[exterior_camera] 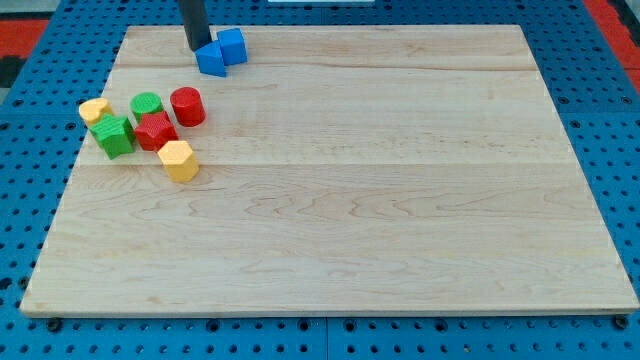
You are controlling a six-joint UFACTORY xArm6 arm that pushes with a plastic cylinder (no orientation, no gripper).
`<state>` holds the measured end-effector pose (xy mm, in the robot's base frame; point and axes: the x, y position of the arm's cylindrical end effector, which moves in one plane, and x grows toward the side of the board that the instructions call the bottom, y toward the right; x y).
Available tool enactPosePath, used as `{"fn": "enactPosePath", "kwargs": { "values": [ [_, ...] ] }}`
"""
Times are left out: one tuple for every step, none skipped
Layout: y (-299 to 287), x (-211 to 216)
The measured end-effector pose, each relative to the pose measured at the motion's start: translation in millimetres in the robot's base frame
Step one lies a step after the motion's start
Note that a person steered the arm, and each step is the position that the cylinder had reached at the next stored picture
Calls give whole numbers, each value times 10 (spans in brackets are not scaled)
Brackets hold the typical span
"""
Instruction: Move red circle to the top centre
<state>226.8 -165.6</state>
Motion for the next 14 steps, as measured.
{"fn": "enactPosePath", "kwargs": {
  "values": [
    [71,298],
    [569,514],
    [1199,376],
    [835,-78],
    [430,-87],
    [524,-65],
    [794,385],
    [667,296],
    [354,297],
    [340,486],
    [602,672],
    [750,1141],
    [1032,1895],
    [132,1805]
  ]
}}
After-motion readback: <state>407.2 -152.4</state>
